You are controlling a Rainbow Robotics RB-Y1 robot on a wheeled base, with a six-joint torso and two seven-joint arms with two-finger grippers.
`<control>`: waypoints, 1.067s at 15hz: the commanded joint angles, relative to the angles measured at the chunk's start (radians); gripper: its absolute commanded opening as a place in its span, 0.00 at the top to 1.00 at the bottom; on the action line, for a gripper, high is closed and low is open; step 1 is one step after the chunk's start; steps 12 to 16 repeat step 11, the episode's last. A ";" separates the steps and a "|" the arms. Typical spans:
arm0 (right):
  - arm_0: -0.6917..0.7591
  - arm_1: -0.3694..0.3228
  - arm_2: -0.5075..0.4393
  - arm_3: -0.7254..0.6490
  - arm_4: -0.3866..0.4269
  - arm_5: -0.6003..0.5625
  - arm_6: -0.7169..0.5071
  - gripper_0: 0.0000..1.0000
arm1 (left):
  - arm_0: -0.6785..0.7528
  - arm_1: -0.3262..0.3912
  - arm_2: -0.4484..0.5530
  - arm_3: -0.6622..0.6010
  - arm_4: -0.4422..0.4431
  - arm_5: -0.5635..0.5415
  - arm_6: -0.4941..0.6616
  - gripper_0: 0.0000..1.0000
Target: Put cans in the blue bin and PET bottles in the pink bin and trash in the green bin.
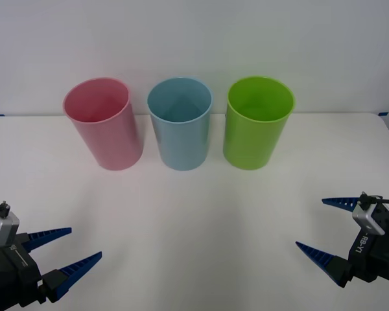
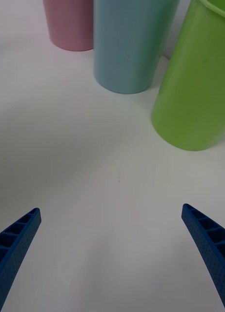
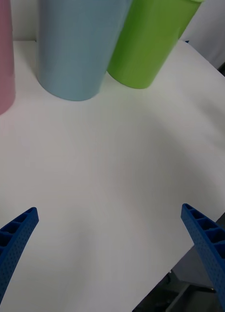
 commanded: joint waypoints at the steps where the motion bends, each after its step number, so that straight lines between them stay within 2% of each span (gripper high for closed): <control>1: 0.000 0.000 0.000 0.000 0.000 0.000 0.000 0.00 | 0.018 0.000 0.013 0.002 0.002 0.000 -0.010 0.00; 16: 0.000 0.000 0.000 0.000 0.000 0.000 0.000 0.00 | 0.017 0.000 0.013 0.002 0.000 0.001 -0.013 0.00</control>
